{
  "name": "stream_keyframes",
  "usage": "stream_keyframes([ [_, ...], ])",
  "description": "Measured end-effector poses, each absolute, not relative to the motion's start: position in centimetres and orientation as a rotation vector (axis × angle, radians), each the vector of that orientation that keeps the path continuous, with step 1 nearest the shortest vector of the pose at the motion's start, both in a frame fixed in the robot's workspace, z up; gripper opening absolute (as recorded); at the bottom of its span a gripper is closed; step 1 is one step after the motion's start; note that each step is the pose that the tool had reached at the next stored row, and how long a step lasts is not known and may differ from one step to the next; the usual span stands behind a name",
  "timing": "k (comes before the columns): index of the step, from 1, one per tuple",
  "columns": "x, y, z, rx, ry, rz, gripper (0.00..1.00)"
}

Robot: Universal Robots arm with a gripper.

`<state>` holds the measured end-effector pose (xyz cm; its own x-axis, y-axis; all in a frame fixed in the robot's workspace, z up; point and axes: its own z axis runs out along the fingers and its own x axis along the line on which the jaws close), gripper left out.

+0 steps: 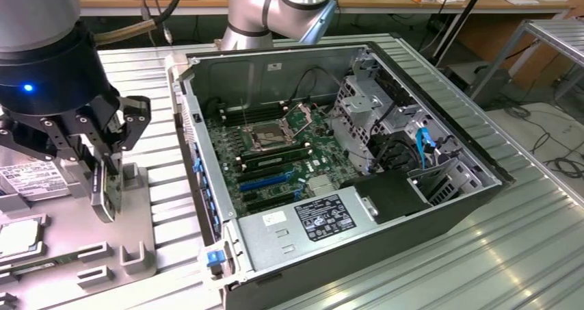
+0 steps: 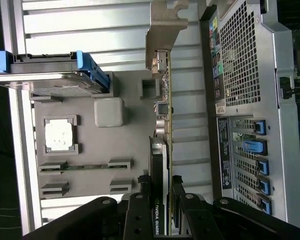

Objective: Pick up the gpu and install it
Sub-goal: 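Pick up the gpu and move the gpu toward the slot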

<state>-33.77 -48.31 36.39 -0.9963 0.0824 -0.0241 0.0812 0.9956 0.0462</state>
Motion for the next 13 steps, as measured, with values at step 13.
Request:
stream_keyframes([
  [13, -33.8, -48.3, 38.1, 0.128, 3.112, 0.070, 0.27],
])
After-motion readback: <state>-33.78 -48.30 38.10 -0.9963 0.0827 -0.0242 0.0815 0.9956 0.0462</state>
